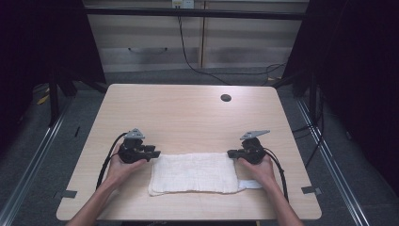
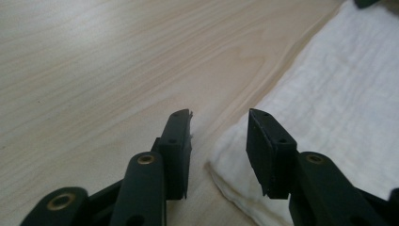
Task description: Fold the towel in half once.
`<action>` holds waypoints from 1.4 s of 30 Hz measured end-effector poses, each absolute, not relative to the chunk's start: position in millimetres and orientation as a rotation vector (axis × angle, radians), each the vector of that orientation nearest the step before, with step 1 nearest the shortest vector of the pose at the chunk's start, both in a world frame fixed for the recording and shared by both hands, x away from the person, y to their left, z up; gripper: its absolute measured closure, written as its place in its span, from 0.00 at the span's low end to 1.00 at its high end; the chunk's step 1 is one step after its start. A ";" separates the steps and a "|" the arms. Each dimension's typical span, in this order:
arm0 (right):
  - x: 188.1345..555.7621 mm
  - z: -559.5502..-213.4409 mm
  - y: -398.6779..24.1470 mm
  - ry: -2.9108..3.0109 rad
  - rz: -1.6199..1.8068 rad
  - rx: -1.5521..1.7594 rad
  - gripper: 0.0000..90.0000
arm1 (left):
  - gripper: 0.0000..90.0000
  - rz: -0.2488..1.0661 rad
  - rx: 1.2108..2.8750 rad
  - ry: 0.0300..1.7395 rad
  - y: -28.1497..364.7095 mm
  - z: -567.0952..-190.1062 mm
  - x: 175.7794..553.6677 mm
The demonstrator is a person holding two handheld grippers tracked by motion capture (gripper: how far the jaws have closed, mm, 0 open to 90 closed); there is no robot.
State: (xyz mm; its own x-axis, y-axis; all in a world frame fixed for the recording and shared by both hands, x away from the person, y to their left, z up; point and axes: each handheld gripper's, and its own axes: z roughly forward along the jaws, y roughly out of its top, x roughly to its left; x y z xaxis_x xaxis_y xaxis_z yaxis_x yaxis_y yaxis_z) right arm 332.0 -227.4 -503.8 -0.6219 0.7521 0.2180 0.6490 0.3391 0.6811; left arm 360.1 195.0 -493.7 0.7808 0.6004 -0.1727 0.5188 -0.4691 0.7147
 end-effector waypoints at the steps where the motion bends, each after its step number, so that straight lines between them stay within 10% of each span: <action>1: 331.6 -503.8 -227.7 2.460 1.152 1.291 0.97 | 0.66 0.124 2.177 0.819 193.5 -495.6 359.0; 15: 327.7 -501.2 -231.4 2.453 1.177 1.276 0.97 | 0.94 0.166 2.231 0.735 189.8 -501.0 350.7; 42: 322.1 -480.4 -242.6 2.289 1.390 1.232 0.97 | 0.95 0.160 2.165 0.812 186.5 -505.1 363.4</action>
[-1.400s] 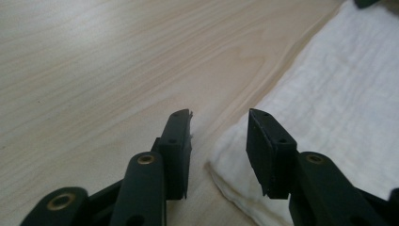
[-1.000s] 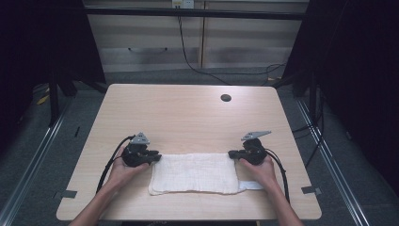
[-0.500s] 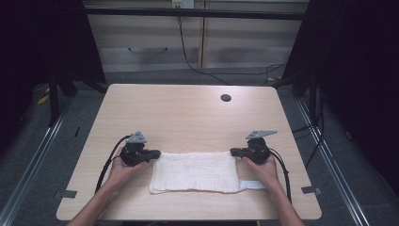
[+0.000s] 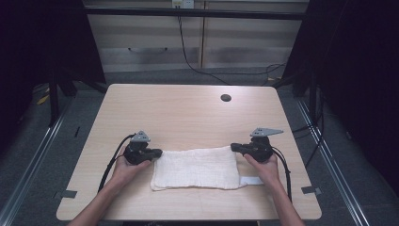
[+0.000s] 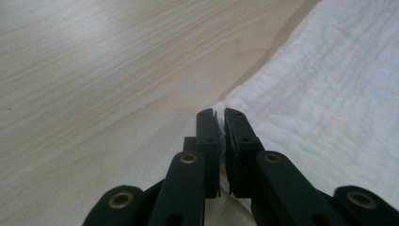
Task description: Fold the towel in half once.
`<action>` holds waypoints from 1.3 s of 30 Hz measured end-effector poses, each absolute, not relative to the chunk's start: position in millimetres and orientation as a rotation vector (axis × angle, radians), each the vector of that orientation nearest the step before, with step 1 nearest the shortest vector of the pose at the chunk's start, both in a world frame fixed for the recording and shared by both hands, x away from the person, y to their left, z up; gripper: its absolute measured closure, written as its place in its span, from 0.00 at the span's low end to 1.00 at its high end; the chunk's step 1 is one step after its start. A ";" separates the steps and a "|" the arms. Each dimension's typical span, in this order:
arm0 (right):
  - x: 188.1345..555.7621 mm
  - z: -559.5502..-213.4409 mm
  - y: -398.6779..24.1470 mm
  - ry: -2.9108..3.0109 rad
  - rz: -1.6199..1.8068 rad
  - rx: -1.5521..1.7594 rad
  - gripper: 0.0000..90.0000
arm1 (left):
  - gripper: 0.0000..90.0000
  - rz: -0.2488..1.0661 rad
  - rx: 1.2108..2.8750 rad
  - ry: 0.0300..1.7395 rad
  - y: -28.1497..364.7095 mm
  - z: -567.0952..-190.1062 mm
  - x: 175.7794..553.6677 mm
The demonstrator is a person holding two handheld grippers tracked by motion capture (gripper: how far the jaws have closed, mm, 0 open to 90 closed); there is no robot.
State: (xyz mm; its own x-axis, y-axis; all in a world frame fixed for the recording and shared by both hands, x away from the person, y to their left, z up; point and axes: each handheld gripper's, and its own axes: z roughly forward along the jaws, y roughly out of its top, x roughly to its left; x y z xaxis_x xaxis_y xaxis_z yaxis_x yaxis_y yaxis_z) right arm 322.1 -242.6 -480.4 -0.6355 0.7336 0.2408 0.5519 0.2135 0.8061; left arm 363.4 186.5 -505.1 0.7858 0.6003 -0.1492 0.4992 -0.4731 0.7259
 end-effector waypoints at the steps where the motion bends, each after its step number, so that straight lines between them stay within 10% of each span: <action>1: 322.6 -480.4 -243.0 2.288 1.396 1.228 0.97 | 0.95 0.169 2.166 0.816 186.2 -505.0 363.7; 39: 276.3 -450.4 -207.6 2.380 1.432 0.992 0.97 | 0.96 0.197 2.132 0.875 182.4 -506.3 357.8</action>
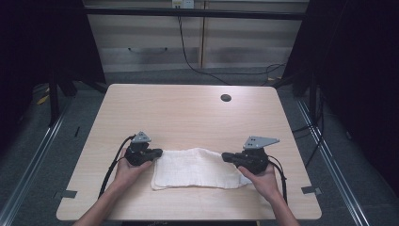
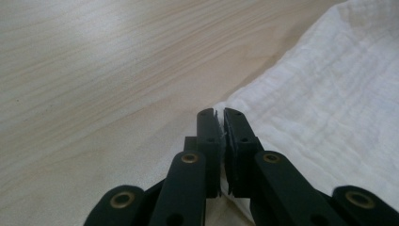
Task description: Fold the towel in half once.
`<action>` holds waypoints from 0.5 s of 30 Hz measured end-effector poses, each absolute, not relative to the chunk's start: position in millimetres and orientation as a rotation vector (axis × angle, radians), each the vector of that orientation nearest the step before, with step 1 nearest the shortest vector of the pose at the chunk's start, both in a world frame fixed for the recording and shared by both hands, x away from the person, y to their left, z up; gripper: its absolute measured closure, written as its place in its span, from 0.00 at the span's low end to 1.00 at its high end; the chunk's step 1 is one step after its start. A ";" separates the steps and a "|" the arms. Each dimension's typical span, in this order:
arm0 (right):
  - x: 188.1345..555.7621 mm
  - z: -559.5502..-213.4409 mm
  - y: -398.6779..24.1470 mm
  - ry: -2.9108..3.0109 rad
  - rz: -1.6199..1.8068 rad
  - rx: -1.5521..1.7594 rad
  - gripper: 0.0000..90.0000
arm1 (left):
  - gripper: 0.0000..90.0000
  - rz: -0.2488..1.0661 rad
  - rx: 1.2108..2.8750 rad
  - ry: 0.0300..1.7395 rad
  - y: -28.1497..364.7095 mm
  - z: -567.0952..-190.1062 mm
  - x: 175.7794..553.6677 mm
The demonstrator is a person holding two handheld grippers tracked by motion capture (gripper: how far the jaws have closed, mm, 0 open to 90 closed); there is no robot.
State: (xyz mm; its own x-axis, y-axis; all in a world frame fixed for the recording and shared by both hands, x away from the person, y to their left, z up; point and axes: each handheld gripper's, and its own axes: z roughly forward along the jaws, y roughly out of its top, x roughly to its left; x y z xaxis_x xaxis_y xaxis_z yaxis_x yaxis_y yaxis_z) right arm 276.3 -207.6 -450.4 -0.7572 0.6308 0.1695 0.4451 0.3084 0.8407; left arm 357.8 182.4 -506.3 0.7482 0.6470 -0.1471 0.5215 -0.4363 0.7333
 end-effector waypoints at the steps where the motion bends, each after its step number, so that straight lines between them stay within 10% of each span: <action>1: 274.6 -451.0 -206.3 2.386 1.435 0.987 0.97 | 0.96 0.197 2.133 0.876 182.6 -506.4 357.7; 15: 257.0 -456.7 -200.3 2.445 1.412 0.947 0.97 | 0.96 0.206 2.132 0.885 181.5 -506.1 357.1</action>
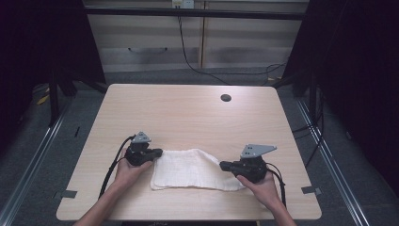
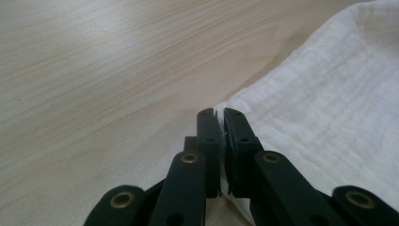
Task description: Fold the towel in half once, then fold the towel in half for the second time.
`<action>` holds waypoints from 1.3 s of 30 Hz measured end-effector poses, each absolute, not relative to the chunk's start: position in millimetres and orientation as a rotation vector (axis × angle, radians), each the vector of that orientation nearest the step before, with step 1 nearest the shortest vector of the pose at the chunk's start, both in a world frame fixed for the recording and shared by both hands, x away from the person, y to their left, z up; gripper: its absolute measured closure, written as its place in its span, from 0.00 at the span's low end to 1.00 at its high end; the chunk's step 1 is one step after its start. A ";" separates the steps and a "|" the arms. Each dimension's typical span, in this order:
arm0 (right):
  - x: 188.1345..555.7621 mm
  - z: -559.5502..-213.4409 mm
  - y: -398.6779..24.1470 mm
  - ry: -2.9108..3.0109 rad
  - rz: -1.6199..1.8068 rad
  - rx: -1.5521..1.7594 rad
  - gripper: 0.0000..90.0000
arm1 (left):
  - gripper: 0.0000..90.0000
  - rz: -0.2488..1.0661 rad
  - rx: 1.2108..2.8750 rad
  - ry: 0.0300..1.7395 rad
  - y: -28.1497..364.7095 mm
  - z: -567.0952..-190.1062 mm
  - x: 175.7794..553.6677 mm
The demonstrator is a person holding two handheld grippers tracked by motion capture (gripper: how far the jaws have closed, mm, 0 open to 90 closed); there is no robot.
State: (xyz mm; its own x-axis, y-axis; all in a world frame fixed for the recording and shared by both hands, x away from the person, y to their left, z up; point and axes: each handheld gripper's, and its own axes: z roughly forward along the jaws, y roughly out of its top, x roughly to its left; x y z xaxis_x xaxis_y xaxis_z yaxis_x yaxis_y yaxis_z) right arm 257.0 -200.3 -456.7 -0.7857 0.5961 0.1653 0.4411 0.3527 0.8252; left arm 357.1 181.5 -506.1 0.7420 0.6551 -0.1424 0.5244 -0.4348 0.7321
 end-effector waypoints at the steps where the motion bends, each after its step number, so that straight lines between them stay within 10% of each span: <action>1: 255.5 -457.5 -200.7 2.450 1.410 0.953 0.97 | 0.96 0.207 2.133 0.887 181.3 -506.0 356.9; 39: 226.4 -497.8 -210.9 2.681 1.212 1.037 0.98 | 0.96 0.234 2.126 0.888 178.2 -505.4 356.2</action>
